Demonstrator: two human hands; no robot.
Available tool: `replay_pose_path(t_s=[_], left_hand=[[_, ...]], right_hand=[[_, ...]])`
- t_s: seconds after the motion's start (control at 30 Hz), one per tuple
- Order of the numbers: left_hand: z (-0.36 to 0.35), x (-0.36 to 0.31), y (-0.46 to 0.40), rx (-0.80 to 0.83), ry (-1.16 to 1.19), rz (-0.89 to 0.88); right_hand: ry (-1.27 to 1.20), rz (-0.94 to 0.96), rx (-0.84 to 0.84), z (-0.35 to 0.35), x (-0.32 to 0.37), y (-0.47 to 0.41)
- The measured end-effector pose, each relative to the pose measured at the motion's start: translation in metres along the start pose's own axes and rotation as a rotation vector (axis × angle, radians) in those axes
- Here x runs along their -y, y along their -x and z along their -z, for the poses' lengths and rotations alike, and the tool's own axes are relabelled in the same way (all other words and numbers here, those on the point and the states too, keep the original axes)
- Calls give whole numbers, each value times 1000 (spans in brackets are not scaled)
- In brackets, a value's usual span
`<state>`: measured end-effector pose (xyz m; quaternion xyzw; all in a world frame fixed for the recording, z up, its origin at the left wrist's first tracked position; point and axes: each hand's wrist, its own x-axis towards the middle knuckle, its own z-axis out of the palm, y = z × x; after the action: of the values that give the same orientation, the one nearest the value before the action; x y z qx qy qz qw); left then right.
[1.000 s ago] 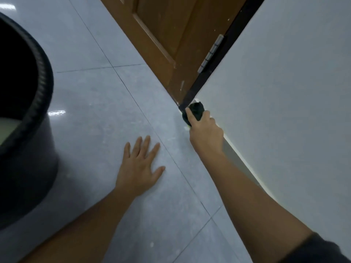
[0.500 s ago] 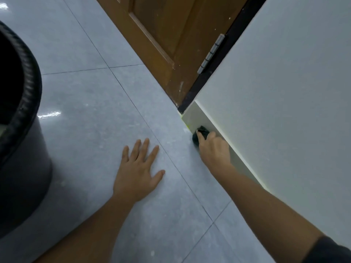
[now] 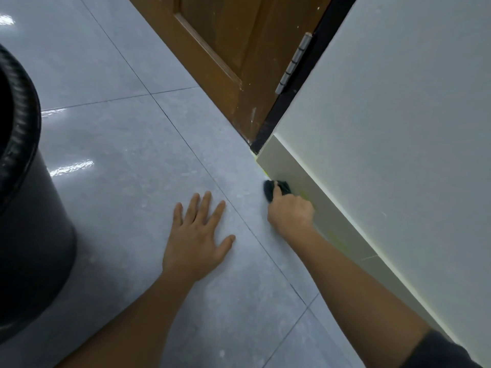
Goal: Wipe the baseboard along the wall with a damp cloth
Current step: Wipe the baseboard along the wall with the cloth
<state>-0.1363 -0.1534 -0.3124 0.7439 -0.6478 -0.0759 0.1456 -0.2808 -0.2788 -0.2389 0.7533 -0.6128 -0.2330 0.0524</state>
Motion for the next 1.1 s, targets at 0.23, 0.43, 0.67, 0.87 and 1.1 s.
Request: replay_pose_path(t_s=[0.23, 0.43, 0.67, 0.87, 1.1], left_hand=[[-3, -1, 0, -1, -10, -9], [0, -1, 0, 27, -20, 2], [0, 0, 0, 32, -8, -7], [2, 0, 0, 30, 16, -3], [1, 0, -1, 35, 7, -4]], right_hand=[[-221, -42, 25, 8, 9, -6], [-247, 10, 23, 21, 28, -41], [-49, -21, -152, 37, 39, -48], [17, 63, -136, 11, 15, -26], [229, 184, -150, 5, -40, 15]])
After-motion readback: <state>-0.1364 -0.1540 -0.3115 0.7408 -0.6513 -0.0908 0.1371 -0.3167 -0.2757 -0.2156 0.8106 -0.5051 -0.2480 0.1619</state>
